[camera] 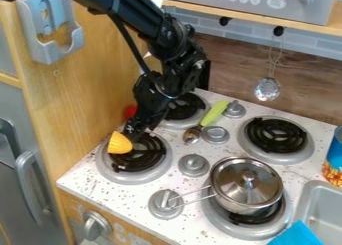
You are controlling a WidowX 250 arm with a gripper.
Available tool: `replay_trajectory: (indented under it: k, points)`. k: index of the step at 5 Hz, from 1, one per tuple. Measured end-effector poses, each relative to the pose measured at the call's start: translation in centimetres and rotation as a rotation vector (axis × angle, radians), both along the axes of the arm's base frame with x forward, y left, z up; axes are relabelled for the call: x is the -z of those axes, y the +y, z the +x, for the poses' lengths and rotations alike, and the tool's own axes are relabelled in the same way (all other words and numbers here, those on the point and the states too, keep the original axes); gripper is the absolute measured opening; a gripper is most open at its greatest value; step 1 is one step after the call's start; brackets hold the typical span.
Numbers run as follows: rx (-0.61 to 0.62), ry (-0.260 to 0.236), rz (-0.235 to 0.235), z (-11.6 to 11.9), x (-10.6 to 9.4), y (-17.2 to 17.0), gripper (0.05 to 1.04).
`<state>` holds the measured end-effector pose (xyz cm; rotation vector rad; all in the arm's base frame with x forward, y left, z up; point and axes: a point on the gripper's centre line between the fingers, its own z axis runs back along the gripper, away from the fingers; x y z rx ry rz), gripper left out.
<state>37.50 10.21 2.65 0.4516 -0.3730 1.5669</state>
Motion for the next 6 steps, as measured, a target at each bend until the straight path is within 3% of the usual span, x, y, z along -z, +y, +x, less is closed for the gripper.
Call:
replay_trajectory:
  k: [2, 6]
  points:
    - [-0.044, 0.048, 0.034, -0.3, 1.7, 0.4, 1.001]
    - [-0.028, 0.05, 0.062, -0.5, 2.0, 0.8, 1.001]
